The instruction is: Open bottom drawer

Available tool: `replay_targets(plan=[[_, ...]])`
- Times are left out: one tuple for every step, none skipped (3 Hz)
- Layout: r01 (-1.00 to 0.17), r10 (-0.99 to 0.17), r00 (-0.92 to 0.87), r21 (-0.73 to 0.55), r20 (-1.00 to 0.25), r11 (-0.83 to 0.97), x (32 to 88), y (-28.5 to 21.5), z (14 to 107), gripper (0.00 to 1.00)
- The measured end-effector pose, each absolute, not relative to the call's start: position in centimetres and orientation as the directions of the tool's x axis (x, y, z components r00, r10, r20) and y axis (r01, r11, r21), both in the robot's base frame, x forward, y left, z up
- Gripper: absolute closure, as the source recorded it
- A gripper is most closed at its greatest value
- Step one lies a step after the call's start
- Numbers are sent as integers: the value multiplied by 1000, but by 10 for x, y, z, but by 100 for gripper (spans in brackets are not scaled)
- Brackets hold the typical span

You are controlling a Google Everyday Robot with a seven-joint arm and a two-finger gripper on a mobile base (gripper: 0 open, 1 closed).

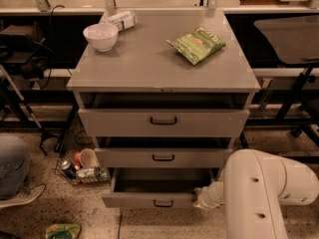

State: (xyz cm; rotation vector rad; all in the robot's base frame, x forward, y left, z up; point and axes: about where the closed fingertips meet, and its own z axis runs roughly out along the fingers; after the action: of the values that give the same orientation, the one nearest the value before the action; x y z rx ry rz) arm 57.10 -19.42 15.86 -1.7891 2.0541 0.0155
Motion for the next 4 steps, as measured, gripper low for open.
replay_targets(plan=[[-950, -946, -88, -258, -313, 174, 571, -194, 159, 100], [-955, -949, -85, -247, -305, 165, 543, -201, 150, 100], [-955, -949, -85, -247, -305, 165, 543, -201, 156, 100], [-955, -949, -85, -247, -305, 165, 543, -201, 156, 100]])
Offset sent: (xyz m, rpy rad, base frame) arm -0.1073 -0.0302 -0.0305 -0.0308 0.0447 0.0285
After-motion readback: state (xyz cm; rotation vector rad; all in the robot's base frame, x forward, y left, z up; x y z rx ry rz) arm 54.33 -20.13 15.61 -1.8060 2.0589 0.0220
